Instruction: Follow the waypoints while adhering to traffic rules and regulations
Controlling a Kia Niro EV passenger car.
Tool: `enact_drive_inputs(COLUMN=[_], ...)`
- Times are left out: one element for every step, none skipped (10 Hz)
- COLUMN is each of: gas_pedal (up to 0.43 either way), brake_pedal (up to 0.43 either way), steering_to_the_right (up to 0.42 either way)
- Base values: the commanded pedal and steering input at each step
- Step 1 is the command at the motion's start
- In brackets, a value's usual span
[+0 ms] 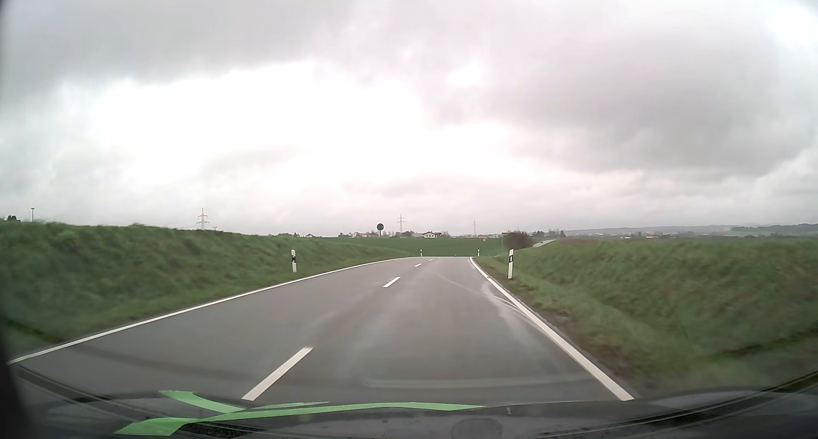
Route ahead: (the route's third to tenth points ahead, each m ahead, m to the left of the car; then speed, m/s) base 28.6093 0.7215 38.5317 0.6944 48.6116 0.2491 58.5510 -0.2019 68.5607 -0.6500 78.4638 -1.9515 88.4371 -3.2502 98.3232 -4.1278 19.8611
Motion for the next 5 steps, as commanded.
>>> enact_drive_inputs(gas_pedal=[0.000,0.000,0.000,0.000,0.000], brake_pedal=[0.000,0.000,0.000,0.000,0.000], steering_to_the_right=[0.005,0.004,0.003,0.001,0.001])
